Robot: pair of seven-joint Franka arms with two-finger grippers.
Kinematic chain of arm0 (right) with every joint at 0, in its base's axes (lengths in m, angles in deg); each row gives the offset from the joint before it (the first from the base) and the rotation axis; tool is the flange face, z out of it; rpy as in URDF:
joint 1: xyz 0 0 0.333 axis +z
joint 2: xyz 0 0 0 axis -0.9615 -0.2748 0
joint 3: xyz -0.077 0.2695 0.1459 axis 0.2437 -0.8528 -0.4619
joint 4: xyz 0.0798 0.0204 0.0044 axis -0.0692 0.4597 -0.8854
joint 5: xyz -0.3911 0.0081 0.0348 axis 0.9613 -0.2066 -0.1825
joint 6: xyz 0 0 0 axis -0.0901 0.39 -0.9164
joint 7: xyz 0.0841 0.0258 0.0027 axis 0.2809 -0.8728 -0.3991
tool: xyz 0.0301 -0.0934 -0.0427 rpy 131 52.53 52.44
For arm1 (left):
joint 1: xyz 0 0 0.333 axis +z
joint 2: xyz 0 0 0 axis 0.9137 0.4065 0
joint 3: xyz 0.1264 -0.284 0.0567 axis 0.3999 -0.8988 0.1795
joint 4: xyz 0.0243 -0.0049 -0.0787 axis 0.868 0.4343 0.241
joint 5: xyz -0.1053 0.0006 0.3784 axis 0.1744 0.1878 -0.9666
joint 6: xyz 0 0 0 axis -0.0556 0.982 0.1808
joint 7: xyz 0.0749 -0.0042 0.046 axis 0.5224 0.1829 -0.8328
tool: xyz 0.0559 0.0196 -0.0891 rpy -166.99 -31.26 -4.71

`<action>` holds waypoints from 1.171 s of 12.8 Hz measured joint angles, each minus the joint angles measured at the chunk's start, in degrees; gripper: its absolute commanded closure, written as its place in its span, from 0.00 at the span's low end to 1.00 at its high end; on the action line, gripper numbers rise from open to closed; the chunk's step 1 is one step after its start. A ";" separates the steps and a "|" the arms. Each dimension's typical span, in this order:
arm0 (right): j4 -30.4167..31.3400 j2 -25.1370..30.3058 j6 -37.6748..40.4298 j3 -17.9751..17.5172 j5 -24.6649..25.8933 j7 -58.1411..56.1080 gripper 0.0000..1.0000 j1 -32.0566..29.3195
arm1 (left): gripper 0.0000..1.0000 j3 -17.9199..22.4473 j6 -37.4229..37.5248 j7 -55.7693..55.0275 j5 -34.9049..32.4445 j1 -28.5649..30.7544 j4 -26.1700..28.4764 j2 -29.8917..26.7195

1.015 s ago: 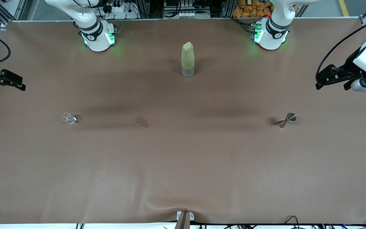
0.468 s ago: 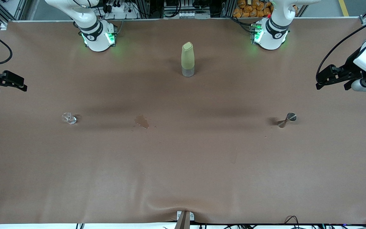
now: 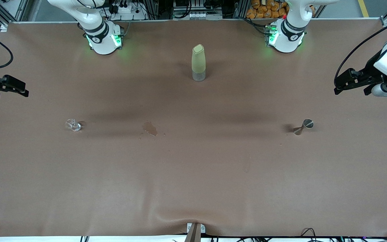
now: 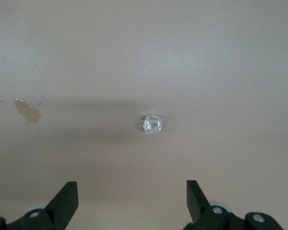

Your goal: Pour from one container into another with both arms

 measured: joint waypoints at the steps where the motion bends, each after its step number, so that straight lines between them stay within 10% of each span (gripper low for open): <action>1: 0.07 0.00 -0.10 -0.01 0.00 -0.02 0.00 0.01 | 0.00 0.00 0.00 0.00 0.00 0.00 0.00 0.00; 15: 0.08 0.18 0.11 0.18 0.00 -0.07 0.00 1.01 | 0.00 0.07 0.03 0.00 -0.24 0.02 0.00 0.00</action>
